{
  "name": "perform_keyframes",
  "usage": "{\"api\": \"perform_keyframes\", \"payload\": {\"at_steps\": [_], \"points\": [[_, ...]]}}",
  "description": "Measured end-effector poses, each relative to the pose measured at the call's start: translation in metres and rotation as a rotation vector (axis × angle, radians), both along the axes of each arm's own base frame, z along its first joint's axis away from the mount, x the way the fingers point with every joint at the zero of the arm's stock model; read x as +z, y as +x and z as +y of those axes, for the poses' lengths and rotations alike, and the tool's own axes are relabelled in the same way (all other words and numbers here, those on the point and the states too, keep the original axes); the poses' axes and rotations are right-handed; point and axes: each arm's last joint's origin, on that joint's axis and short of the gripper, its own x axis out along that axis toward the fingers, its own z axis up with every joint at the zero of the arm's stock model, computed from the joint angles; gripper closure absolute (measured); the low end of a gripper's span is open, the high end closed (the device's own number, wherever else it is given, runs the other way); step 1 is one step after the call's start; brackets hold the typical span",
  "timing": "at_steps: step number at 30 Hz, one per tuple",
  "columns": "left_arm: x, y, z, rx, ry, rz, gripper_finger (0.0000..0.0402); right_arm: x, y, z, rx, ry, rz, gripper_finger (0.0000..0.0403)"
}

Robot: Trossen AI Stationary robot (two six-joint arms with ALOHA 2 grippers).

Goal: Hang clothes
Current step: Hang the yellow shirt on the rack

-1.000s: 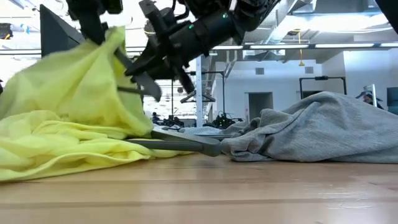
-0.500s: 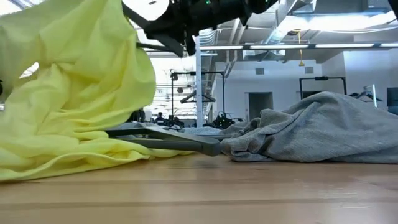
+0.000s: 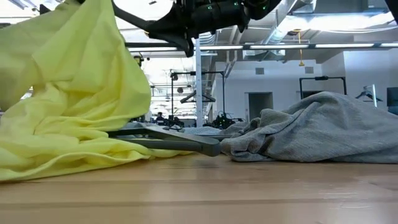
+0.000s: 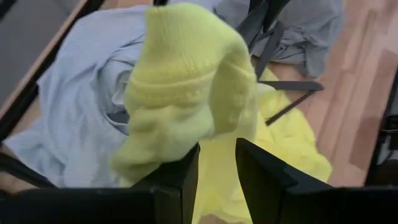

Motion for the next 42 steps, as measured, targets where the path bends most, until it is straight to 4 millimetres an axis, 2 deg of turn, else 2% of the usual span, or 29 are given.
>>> {"api": "perform_keyframes", "payload": {"at_steps": [4,11,15,18,23,26,31,34,37,42], "points": [[-0.002,0.005,0.002,-0.035,0.037,0.030,0.0310,0.001,-0.003,-0.007,0.033,0.010,0.011,0.0370],[-0.005,0.020,0.011,0.000,0.142,0.093,0.0310,0.027,-0.032,-0.032,0.005,-0.026,0.037,0.0370],[-0.007,0.042,0.026,0.035,0.151,0.053,0.0310,0.041,-0.046,-0.046,-0.012,-0.010,0.017,0.0370],[-0.014,0.062,0.037,0.032,0.113,0.049,0.0310,0.040,-0.046,-0.052,0.005,0.054,0.013,0.0370],[-0.028,0.083,0.048,0.017,0.075,0.130,0.0311,0.014,-0.033,-0.055,0.022,0.164,-0.023,0.0370],[-0.034,0.088,0.050,0.004,0.056,0.170,0.0311,-0.014,-0.032,-0.055,0.026,0.275,-0.129,0.0370],[-0.036,0.090,0.052,-0.018,0.034,0.172,0.0311,-0.071,-0.045,-0.050,0.020,0.465,-0.306,0.0370],[-0.035,0.090,0.055,0.000,0.037,0.158,0.0311,-0.096,-0.047,-0.043,0.012,0.554,-0.394,0.0371],[-0.035,0.090,0.057,0.007,0.038,0.146,0.0311,-0.111,-0.044,-0.036,0.011,0.610,-0.449,0.0371],[-0.030,0.087,0.057,0.012,0.043,0.145,0.0311,-0.124,-0.041,-0.032,-0.005,0.628,-0.478,0.0371]]}}
